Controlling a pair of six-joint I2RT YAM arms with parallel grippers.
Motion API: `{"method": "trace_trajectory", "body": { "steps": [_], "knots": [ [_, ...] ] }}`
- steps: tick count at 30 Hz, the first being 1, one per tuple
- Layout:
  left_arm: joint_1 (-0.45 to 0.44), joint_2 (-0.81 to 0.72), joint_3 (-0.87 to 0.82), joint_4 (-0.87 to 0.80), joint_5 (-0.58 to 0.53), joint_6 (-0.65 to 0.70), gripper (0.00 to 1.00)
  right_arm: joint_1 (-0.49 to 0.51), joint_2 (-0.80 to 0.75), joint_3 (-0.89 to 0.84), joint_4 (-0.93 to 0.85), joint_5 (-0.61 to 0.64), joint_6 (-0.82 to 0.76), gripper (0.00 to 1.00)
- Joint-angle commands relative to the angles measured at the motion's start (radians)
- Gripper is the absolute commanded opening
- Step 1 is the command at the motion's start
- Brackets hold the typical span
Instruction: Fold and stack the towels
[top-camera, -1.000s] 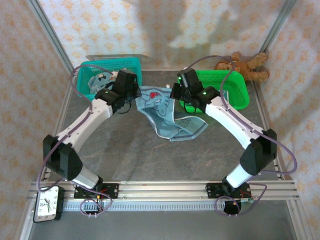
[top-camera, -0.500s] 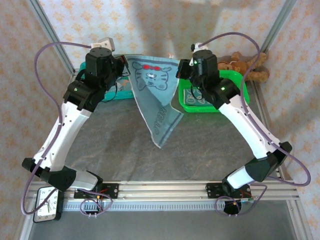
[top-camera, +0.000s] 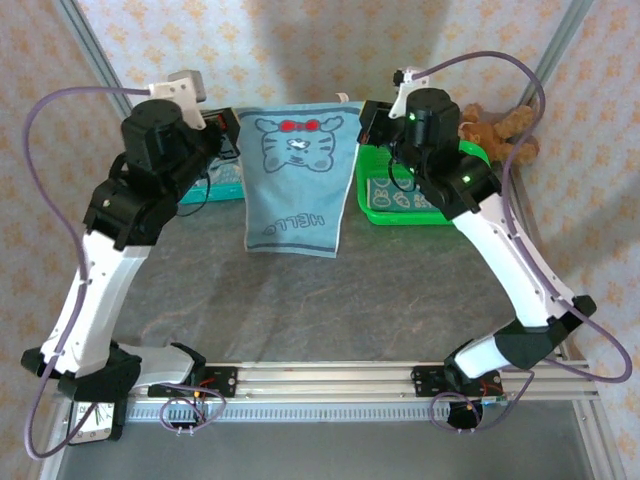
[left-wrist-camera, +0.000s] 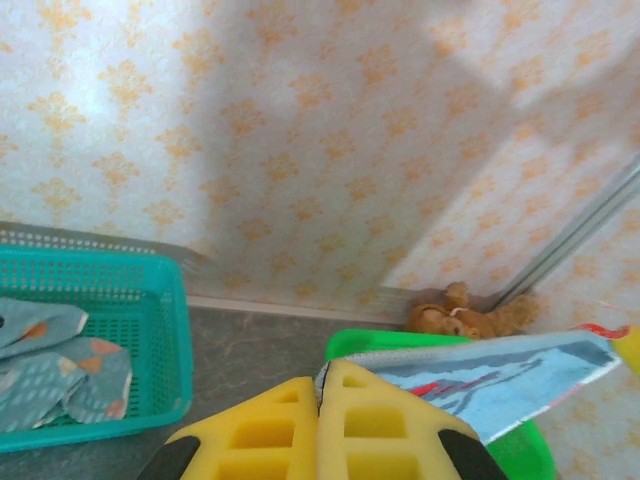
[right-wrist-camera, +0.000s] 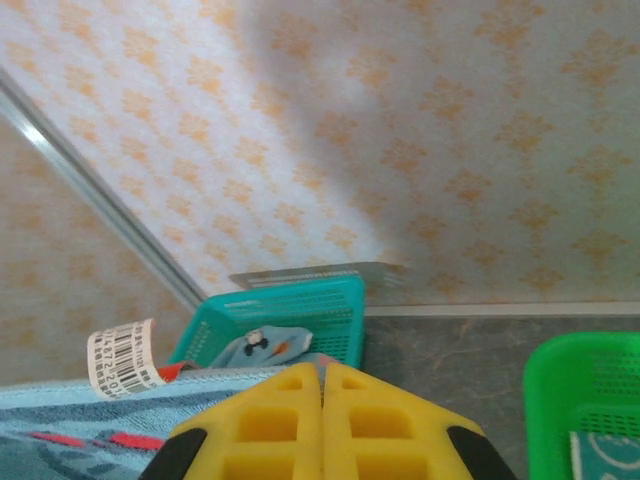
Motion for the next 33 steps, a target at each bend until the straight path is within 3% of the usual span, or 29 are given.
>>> {"method": "trace_trajectory", "body": {
  "steps": [1,13,18,22,26,33],
  "knots": [
    [-0.013,-0.073,0.016,-0.021,0.062,-0.007,0.0,0.05,-0.103,-0.009,0.025,-0.047,-0.004,0.0],
    [-0.044,-0.217,0.061,-0.114,0.113,-0.089,0.0,0.2,-0.24,0.013,-0.091,-0.022,0.058,0.0],
    [-0.043,-0.204,0.02,-0.144,0.068,-0.113,0.0,0.196,-0.21,0.032,-0.156,0.092,0.065,0.0],
    [-0.029,-0.141,-0.028,-0.171,0.018,-0.093,0.0,0.118,-0.161,0.017,-0.165,0.082,0.088,0.0],
    [0.053,-0.074,-0.117,-0.116,0.085,-0.092,0.0,0.01,-0.073,-0.021,-0.134,-0.044,0.137,0.0],
    [0.166,0.087,-0.267,0.056,0.167,-0.036,0.0,-0.082,0.154,-0.044,-0.066,-0.155,0.116,0.0]
  ]
}}
